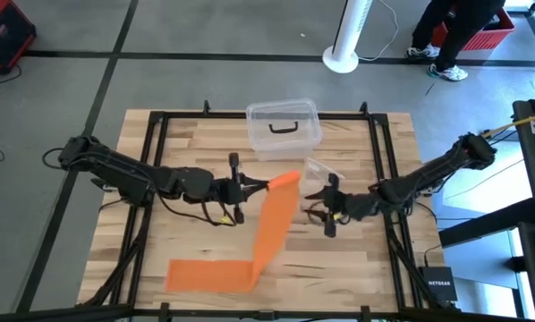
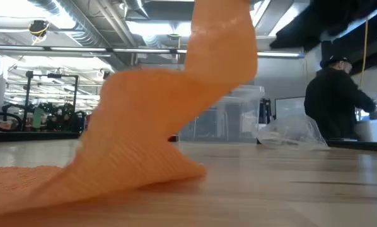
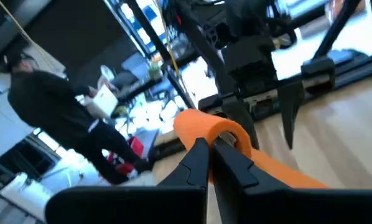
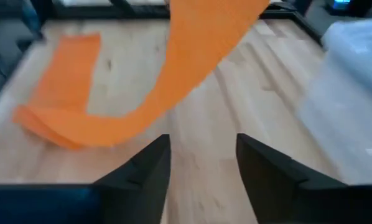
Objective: Roll bandage
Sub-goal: Roll the orange bandage
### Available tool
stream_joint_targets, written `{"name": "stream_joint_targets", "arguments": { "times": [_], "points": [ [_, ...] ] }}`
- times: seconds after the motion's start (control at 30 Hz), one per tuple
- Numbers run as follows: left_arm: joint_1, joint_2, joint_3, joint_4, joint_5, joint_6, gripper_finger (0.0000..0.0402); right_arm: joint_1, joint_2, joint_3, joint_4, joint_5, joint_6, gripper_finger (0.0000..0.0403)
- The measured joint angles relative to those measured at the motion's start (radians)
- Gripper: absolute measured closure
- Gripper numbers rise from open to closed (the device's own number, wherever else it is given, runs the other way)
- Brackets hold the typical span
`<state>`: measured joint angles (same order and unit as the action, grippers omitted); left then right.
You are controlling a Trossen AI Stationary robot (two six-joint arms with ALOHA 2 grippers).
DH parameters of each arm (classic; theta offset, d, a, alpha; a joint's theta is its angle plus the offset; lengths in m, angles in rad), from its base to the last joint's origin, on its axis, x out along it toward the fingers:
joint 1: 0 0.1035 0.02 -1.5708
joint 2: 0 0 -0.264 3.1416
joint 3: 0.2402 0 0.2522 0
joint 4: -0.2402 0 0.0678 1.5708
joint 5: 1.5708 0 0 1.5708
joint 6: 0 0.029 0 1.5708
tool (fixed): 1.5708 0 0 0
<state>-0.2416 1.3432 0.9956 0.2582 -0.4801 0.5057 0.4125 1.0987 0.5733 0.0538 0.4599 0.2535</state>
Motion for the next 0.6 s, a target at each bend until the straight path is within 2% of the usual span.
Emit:
{"name": "stream_joint_targets", "arguments": {
  "times": [0.17,0.27,0.4,0.6],
  "points": [
    [0.008,-0.001,0.021,0.021,0.0,0.11,0.0401,-0.116,0.015,-0.207,0.459,-0.212,0.008,0.017],
    [0.007,0.003,0.068,0.027,0.039,0.225,0.0402,-0.149,0.034,-0.274,0.65,-0.272,0.01,0.0162],
    [0.007,0.003,0.101,0.064,0.128,0.318,0.0401,-0.158,0.043,-0.291,0.757,-0.284,0.004,0.017],
    [0.007,0.013,0.101,0.095,0.163,0.32,0.0401,-0.158,0.043,-0.273,0.814,-0.44,0.083,0.019]
  ]
}}
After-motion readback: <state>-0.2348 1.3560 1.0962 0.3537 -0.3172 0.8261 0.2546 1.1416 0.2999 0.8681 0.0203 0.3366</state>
